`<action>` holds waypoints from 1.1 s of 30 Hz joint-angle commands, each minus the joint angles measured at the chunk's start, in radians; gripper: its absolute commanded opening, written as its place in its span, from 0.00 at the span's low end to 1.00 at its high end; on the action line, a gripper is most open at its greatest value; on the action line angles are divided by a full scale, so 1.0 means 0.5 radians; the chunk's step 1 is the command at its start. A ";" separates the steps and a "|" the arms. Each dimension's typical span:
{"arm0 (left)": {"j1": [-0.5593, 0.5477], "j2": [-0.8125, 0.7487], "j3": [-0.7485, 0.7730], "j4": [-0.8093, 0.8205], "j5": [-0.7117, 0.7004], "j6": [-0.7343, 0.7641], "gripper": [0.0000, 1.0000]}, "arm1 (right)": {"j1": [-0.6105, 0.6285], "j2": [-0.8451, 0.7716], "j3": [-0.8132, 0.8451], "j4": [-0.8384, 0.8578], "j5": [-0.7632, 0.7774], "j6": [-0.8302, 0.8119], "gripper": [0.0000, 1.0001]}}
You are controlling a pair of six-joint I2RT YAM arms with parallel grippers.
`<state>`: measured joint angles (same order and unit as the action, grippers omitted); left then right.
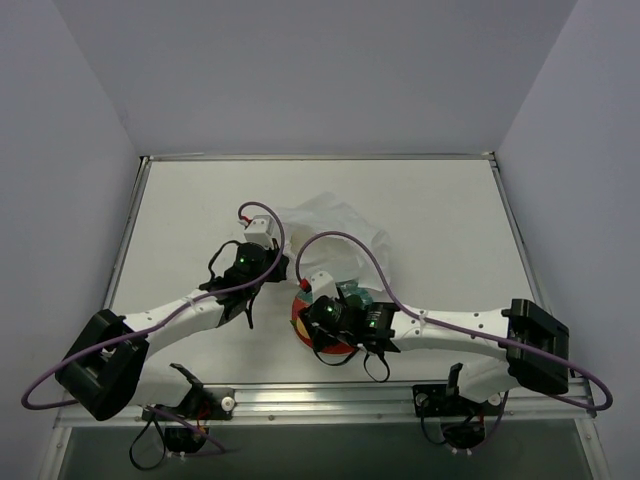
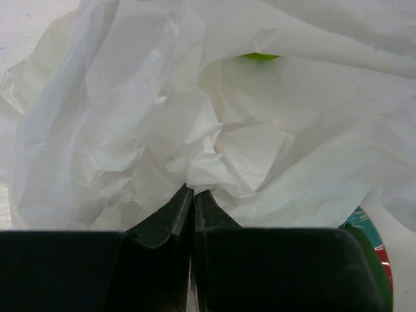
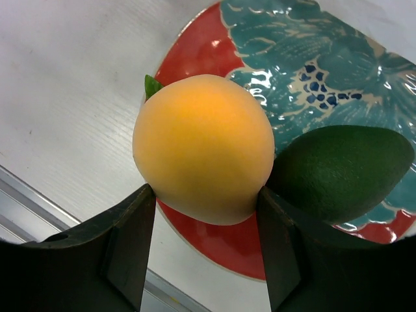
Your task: Take the fake fruits out of the plastic bag
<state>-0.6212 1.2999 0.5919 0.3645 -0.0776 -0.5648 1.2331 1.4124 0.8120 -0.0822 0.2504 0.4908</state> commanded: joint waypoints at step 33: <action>0.009 -0.023 0.034 0.115 0.088 -0.061 0.02 | -0.634 0.221 0.502 0.284 0.199 -0.536 0.18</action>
<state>-0.6212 1.2999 0.5919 0.3748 -0.0483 -0.5812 0.9466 1.4441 1.0103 0.0120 0.3359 0.3199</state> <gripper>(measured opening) 0.027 0.182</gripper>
